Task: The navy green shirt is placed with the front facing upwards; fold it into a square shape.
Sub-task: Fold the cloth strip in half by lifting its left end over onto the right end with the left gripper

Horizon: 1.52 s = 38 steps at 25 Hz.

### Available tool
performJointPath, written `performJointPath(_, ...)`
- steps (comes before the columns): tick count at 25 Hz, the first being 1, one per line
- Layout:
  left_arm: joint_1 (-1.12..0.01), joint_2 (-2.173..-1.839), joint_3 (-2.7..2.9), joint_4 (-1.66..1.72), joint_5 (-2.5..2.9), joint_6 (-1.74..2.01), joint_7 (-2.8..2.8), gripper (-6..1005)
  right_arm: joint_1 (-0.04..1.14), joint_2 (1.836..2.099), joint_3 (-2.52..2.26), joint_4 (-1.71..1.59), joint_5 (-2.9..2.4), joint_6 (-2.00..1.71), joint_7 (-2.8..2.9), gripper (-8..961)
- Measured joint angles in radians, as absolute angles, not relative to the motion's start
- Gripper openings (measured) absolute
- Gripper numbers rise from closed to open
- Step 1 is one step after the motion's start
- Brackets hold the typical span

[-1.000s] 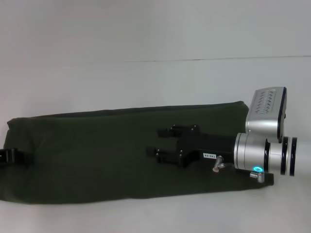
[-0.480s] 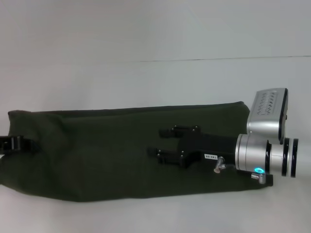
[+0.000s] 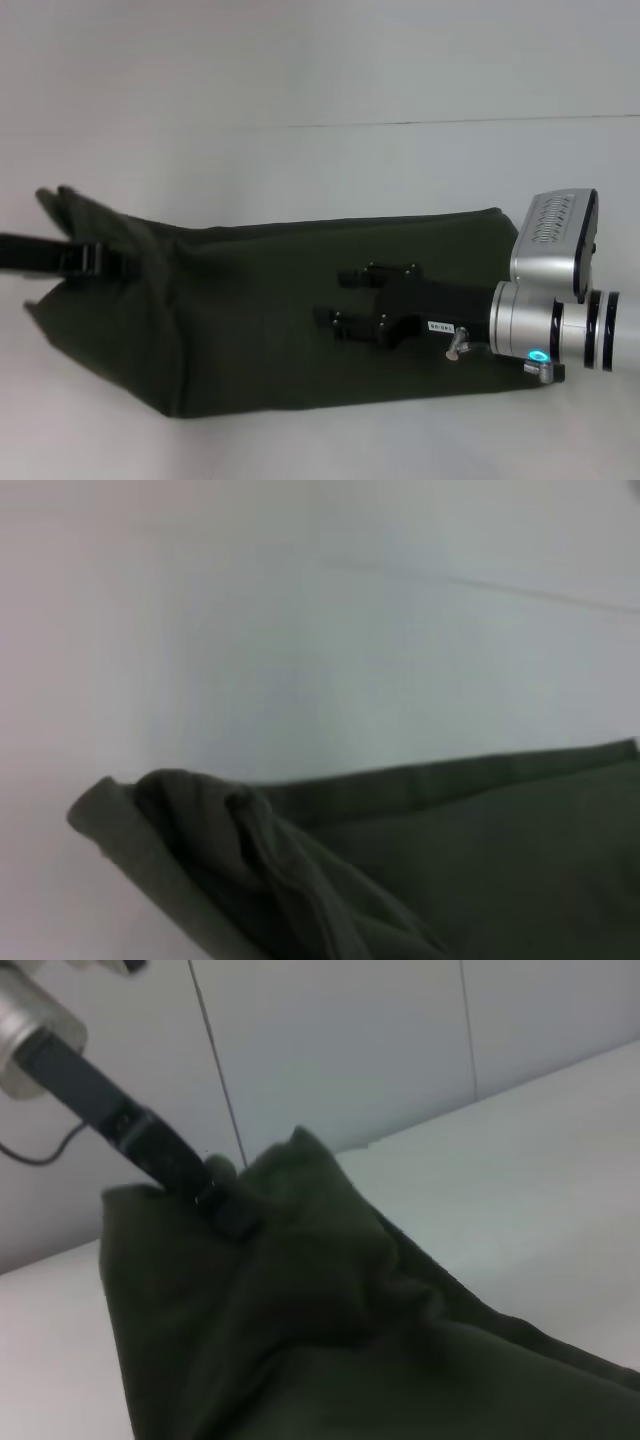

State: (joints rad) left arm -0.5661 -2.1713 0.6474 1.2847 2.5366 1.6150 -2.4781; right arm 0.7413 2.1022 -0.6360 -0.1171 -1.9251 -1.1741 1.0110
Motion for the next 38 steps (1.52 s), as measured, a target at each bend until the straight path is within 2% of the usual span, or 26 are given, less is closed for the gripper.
performJointPath(19,-0.564,-2.166,0.654,1.335,2.181,1.719,-2.52,100,0.782,2.111,-0.64,-0.082,-1.924,-1.12,0.988,696)
performJointPath(38,-0.564,-2.167,0.704,1.312,2.12,1.719,-2.513,99,0.833,2.112,-0.618,-0.043,-1.784,-0.949,0.925,695)
